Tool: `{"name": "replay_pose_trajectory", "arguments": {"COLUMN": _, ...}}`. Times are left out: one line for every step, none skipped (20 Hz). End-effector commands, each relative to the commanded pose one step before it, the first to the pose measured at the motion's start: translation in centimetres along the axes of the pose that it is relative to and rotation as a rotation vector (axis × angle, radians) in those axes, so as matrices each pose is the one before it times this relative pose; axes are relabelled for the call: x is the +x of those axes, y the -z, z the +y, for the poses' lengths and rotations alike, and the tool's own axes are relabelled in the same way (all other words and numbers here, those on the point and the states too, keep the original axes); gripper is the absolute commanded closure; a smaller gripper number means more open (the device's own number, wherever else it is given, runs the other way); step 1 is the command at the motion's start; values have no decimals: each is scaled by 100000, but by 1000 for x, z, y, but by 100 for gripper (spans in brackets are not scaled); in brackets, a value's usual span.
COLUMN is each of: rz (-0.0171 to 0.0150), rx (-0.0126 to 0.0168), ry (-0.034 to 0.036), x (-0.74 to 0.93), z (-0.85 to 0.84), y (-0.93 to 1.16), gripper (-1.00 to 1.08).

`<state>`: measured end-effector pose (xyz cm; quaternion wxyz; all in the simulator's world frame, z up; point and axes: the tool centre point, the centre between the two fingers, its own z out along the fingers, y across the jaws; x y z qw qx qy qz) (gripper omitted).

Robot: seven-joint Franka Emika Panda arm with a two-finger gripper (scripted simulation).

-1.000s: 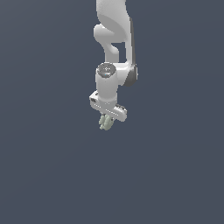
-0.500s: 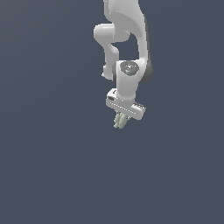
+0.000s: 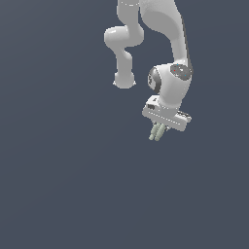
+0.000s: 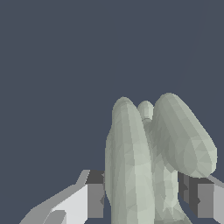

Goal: Pick up the object and move it to a goal position.

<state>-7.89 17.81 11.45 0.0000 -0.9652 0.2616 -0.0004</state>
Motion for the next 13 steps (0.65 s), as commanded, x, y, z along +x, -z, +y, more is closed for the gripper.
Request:
{"name": "replay_pose_trajectory", "arguments": {"rz": -22, "rx": -6, "ry": -239, "x": -1167, "z": -1909, "y": 192, "gripper": 108}}
{"name": "replay_pose_trajectory", "arguments": {"rz": 0, "rx": 0, "ry": 0, "x": -394, "z": -657, "y": 65, "gripper": 108}}
{"name": "replay_pose_trajectory", "arguments": {"rz": 0, "rx": 0, "ry": 0, "x": -358, "z": -601, "y": 60, "gripper": 108}}
{"name": "replay_pose_trajectory", "arguments": {"rz": 0, "rx": 0, "ry": 0, "x": -320, "z": -544, "y": 54, "gripper": 108}}
{"name": "replay_pose_trajectory", "arguments": {"rz": 0, "rx": 0, "ry": 0, "x": -282, "z": -485, "y": 48, "gripper": 108}}
{"name": "replay_pose_trajectory", "arguments": {"rz": 0, "rx": 0, "ry": 0, "x": -242, "z": -424, "y": 42, "gripper": 108}}
{"name": "replay_pose_trajectory", "arguments": {"rz": 0, "rx": 0, "ry": 0, "x": -201, "z": -364, "y": 35, "gripper": 108}}
{"name": "replay_pose_trajectory", "arguments": {"rz": 0, "rx": 0, "ry": 0, "x": -158, "z": -302, "y": 29, "gripper": 108}}
{"name": "replay_pose_trajectory", "arguments": {"rz": 0, "rx": 0, "ry": 0, "x": -115, "z": -240, "y": 23, "gripper": 108}}
{"name": "replay_pose_trajectory", "arguments": {"rz": 0, "rx": 0, "ry": 0, "x": -72, "z": -178, "y": 16, "gripper": 108}}
{"name": "replay_pose_trajectory", "arguments": {"rz": 0, "rx": 0, "ry": 0, "x": -30, "z": -114, "y": 10, "gripper": 108}}
{"name": "replay_pose_trajectory", "arguments": {"rz": 0, "rx": 0, "ry": 0, "x": 0, "z": -54, "y": 4, "gripper": 108}}
{"name": "replay_pose_trajectory", "arguments": {"rz": 0, "rx": 0, "ry": 0, "x": 5, "z": -13, "y": 1, "gripper": 108}}
